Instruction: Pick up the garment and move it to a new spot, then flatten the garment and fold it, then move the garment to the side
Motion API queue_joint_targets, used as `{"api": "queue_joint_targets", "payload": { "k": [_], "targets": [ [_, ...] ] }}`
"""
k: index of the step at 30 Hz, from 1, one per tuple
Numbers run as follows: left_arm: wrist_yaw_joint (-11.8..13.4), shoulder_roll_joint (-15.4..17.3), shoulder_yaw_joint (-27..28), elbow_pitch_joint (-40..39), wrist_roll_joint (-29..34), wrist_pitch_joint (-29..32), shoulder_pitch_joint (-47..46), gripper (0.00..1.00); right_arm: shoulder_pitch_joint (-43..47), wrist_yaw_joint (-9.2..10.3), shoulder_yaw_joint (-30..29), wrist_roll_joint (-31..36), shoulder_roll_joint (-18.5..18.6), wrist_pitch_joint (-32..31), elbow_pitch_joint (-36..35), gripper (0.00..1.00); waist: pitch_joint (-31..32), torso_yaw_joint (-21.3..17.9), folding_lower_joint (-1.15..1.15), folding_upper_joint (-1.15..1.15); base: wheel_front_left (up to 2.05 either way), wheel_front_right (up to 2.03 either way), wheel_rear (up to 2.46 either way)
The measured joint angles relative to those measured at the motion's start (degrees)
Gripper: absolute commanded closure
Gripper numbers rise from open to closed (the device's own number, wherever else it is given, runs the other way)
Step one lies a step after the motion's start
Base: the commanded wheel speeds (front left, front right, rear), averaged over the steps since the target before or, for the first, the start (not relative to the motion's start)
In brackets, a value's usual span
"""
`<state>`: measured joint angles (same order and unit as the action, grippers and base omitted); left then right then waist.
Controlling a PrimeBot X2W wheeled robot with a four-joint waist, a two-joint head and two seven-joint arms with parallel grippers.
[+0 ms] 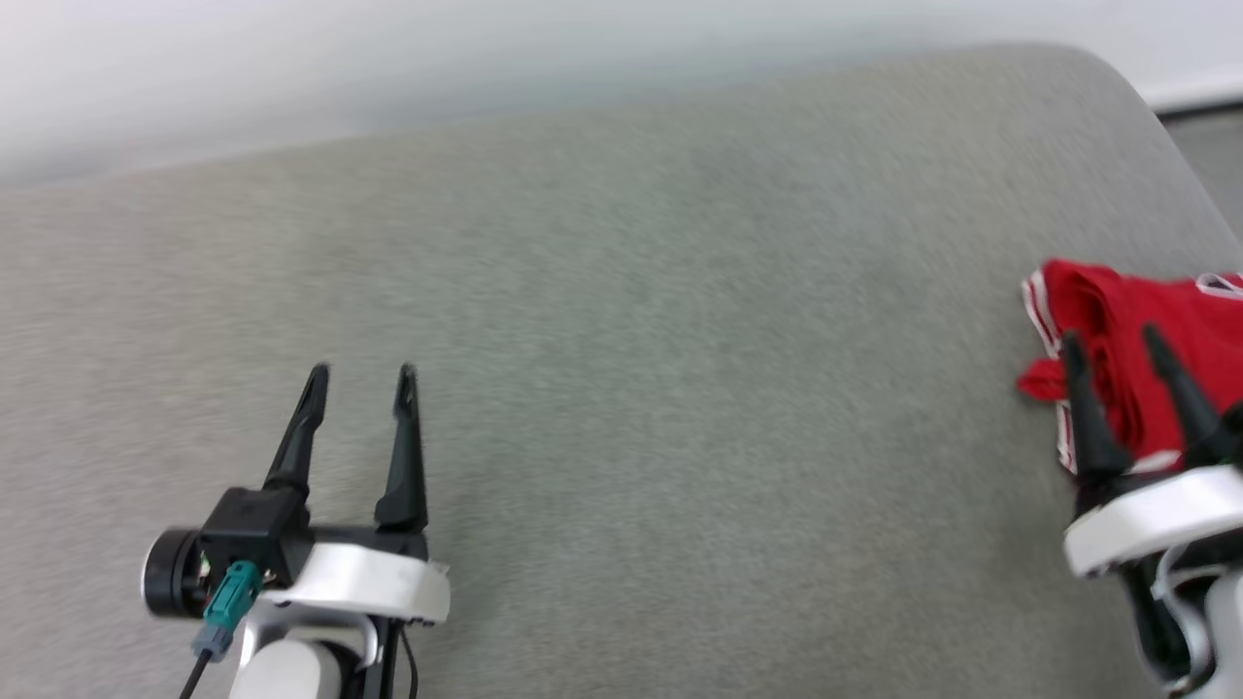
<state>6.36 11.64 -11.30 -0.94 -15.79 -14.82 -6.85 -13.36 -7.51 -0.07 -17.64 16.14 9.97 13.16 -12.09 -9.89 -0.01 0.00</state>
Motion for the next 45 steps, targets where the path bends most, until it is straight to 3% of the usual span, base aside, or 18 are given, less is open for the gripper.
{"api": "queue_joint_targets", "payload": {
  "k": [10, 19, 32, 44, 45],
  "targets": [
    [1.4, 0.3, 4.3, 2.7, -0.5, -0.1, 4.8, 0.00, 8.9, 0.00, 0.4, 1.7, -4.3, -6.2, -12.7, 0.00, 7.0, 7.2, -0.01, 0.00, 0.00, 0.00, 0.00],
    [0.1, 0.5, 4.9, 2.4, 0.6, -0.1, 9.8, 0.00, 16.3, 0.00, -1.2, 3.5, -5.6, -10.0, -19.1, 0.00, 12.3, 10.6, 0.00, 0.00, 0.00, 0.00, 0.00],
    [-2.7, -0.4, 5.4, 4.0, 1.4, -0.1, 10.2, 0.00, 18.1, 0.01, -2.2, 5.1, -7.6, -11.0, -22.1, 0.00, 12.5, 10.3, 0.00, 0.00, 0.00, 0.00, 0.00],
    [-3.2, -1.7, 6.5, 4.5, 2.2, -0.1, 10.2, 0.00, 18.1, 0.01, -1.9, 5.1, -7.8, -11.2, -22.2, 0.00, 12.3, 10.1, 0.01, 0.00, 0.00, 0.00, 0.00],
    [-3.3, -1.8, 6.5, 4.9, 2.2, 0.0, 10.2, 1.00, 18.1, 0.00, -1.9, 5.1, -7.8, -11.2, -21.9, 1.00, 12.3, 10.1, 0.01, 0.00, 0.00, 0.00, 0.00]
  ]
}}
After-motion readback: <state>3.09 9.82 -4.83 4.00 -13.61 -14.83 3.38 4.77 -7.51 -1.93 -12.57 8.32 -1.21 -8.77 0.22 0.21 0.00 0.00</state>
